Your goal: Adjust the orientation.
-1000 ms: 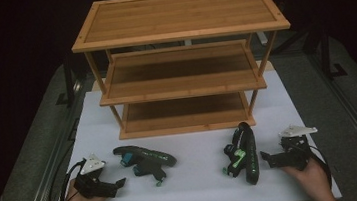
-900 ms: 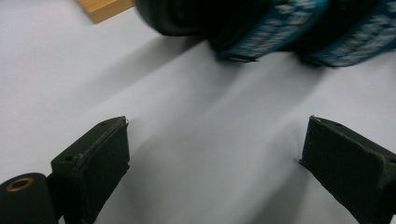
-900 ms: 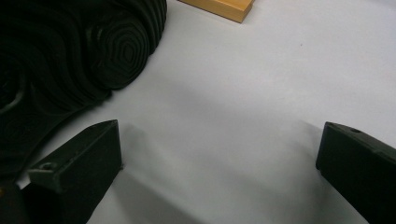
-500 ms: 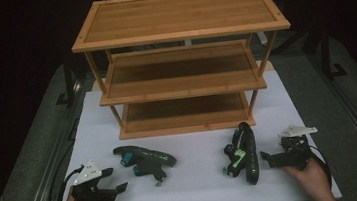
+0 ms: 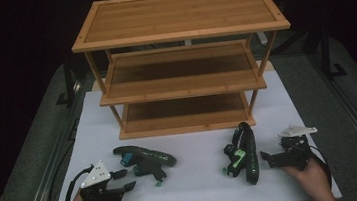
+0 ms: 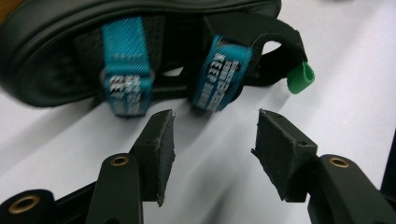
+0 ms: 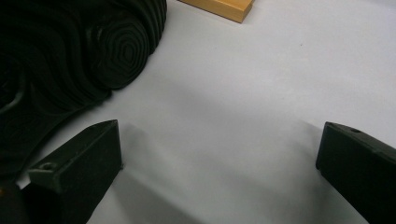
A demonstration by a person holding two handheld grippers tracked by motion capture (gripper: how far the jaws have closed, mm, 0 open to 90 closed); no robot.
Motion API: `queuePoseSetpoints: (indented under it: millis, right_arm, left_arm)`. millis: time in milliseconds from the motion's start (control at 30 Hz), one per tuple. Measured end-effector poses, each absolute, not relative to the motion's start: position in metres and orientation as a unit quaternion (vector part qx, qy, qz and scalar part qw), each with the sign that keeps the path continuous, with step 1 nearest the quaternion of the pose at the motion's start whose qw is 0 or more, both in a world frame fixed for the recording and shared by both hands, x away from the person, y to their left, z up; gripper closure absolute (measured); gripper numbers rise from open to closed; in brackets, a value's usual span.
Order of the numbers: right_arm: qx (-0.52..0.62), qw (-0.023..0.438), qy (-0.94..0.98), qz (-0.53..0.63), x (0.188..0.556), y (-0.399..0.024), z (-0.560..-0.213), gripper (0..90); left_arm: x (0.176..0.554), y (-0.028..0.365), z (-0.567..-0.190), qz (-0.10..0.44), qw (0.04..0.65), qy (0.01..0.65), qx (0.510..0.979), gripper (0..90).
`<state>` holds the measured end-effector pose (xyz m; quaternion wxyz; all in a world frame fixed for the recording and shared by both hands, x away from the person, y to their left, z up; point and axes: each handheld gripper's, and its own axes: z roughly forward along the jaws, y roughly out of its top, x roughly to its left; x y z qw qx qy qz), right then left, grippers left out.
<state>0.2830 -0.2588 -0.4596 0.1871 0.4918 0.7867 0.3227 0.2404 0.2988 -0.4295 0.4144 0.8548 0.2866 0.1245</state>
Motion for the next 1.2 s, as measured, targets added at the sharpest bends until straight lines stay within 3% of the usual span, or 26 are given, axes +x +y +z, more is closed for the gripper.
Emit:
queuePoseSetpoints:
  millis: [433, 533, 800, 1200]
  right_arm:
    - [0.492, 0.187, 0.787, 0.323, 0.283, -0.259, -0.46, 0.0]
    - [0.492, 0.187, 0.787, 0.323, 0.283, -0.259, -0.46, 0.0]
    - [0.492, 0.187, 0.787, 0.323, 0.283, -0.259, -0.46, 0.0]
    - [0.492, 0.187, 0.786, 0.323, 0.283, -0.259, -0.46, 0.0]
  left_arm:
    - [0.251, 0.281, -0.437, 0.135, 0.408, 0.282, 0.858, 48.9]
    - [0.254, 0.277, -0.438, 0.143, 0.402, 0.283, 0.859, 59.7]
    - [0.253, 0.272, -0.432, 0.164, 0.388, 0.273, 0.865, 68.5]
    - [0.261, 0.277, -0.41, 0.129, 0.448, 0.282, 0.839, 70.9]
